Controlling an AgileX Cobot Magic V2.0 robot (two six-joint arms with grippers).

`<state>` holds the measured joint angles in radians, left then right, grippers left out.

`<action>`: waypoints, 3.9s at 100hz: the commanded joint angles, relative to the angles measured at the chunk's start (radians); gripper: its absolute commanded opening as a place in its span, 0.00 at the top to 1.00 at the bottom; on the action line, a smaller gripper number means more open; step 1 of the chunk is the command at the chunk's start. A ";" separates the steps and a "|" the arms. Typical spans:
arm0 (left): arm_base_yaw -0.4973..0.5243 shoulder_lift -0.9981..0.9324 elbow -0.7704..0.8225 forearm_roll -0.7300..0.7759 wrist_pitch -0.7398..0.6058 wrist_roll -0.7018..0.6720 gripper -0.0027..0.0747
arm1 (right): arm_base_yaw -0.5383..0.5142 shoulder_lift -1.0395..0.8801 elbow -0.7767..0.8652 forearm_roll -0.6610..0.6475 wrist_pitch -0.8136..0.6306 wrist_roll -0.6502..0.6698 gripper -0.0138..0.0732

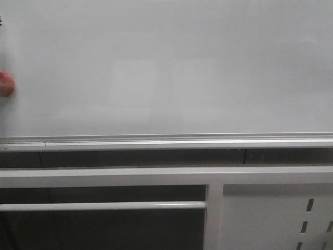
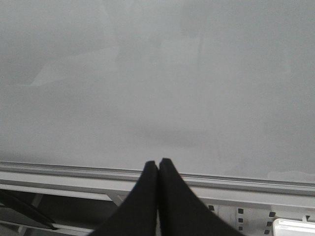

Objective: Write number 1 on whiteboard

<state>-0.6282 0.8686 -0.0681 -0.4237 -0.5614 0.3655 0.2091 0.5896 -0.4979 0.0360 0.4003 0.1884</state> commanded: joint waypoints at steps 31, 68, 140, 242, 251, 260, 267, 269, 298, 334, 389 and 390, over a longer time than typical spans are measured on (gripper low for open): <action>-0.005 0.194 -0.025 -0.003 -0.261 0.014 0.49 | 0.002 0.008 -0.036 -0.014 -0.074 -0.011 0.90; -0.007 0.332 -0.025 0.090 -0.431 -0.114 0.49 | 0.002 0.008 -0.036 -0.014 -0.074 -0.011 0.90; -0.007 0.519 -0.025 0.168 -0.691 -0.224 0.63 | 0.002 0.008 -0.036 -0.014 -0.074 -0.011 0.90; -0.007 0.519 -0.020 0.250 -0.758 -0.224 0.99 | 0.002 0.008 -0.036 -0.005 -0.087 -0.011 0.90; -0.007 0.519 0.005 0.257 -0.801 -0.230 0.99 | 0.002 0.008 -0.036 0.020 -0.075 -0.011 0.90; -0.007 0.507 0.037 0.255 -0.801 -0.274 0.99 | 0.002 0.008 -0.036 0.046 -0.076 -0.011 0.90; -0.007 0.493 0.065 0.269 -0.801 -0.277 0.99 | 0.002 0.008 -0.036 0.049 -0.075 -0.011 0.90; -0.007 0.488 0.072 0.269 -0.801 -0.277 0.99 | 0.002 0.008 -0.036 0.049 -0.073 -0.011 0.90; -0.007 0.407 0.095 0.371 -0.799 -0.302 0.99 | 0.004 0.008 -0.036 0.054 -0.026 -0.011 0.90; -0.007 0.407 0.095 0.533 -0.727 -0.400 0.99 | 0.072 0.008 -0.036 0.108 0.035 -0.091 0.90; -0.007 0.570 0.095 0.764 -0.801 -0.459 0.99 | 0.190 0.008 -0.036 0.111 -0.005 -0.124 0.90; -0.007 0.577 0.092 0.764 -0.801 -0.461 0.99 | 0.190 0.008 -0.036 0.113 -0.005 -0.124 0.90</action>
<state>-0.6282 1.4125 0.0027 0.3250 -1.1372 -0.0791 0.3961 0.5896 -0.4979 0.1424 0.4736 0.0766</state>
